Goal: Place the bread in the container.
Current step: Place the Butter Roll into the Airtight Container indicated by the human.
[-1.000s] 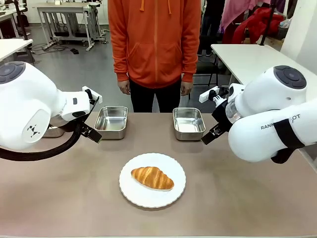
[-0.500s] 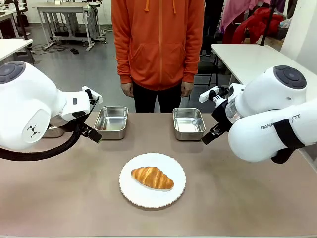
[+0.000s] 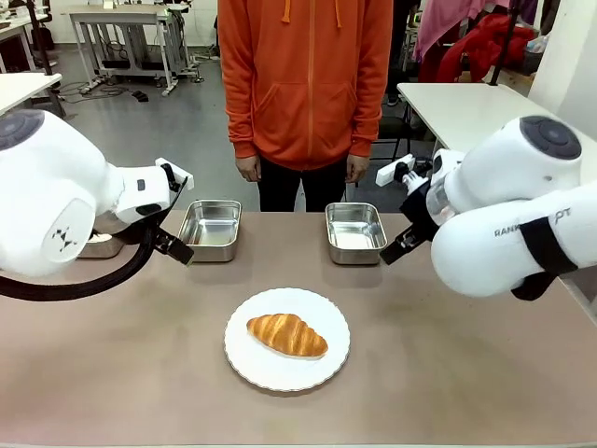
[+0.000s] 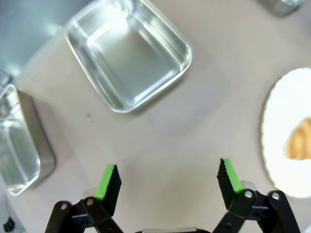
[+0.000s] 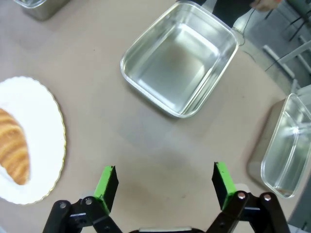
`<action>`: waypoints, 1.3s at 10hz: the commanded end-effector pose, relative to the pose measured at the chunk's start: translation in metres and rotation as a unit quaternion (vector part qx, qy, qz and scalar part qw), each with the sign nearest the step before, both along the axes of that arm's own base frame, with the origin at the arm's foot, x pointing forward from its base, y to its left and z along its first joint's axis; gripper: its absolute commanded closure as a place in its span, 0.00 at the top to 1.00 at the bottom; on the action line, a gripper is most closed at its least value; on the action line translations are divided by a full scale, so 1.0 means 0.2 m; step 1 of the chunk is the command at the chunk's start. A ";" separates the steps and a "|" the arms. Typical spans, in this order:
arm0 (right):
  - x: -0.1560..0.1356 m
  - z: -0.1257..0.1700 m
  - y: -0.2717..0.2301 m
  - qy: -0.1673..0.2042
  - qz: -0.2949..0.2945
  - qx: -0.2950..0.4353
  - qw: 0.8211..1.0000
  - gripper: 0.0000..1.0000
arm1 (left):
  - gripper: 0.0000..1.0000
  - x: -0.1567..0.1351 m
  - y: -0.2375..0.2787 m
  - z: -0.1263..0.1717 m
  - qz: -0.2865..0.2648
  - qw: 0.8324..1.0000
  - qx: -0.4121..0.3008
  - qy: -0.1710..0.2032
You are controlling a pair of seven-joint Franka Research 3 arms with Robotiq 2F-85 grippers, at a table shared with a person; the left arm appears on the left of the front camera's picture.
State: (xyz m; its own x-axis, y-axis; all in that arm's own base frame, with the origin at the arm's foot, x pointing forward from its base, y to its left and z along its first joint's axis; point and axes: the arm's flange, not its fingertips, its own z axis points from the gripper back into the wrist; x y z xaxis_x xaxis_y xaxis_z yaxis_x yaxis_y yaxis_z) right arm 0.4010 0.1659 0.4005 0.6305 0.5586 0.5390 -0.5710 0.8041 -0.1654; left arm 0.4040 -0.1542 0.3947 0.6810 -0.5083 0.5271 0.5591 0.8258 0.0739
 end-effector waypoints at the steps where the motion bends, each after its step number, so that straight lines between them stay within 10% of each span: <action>1: 0.03 0.32 -0.09 -0.002 0.007 0.026 1.000 1.00 | 1.00 0.05 0.20 0.35 -0.014 0.999 -0.037 0.008; 6: 0.14 0.72 -0.83 0.019 0.091 0.104 0.990 1.00 | 1.00 0.28 1.05 0.73 -0.223 0.969 -0.100 0.044; 13: 0.10 0.71 -1.02 0.002 0.087 0.110 0.990 1.00 | 1.00 0.19 1.28 0.70 -0.217 0.970 -0.113 0.007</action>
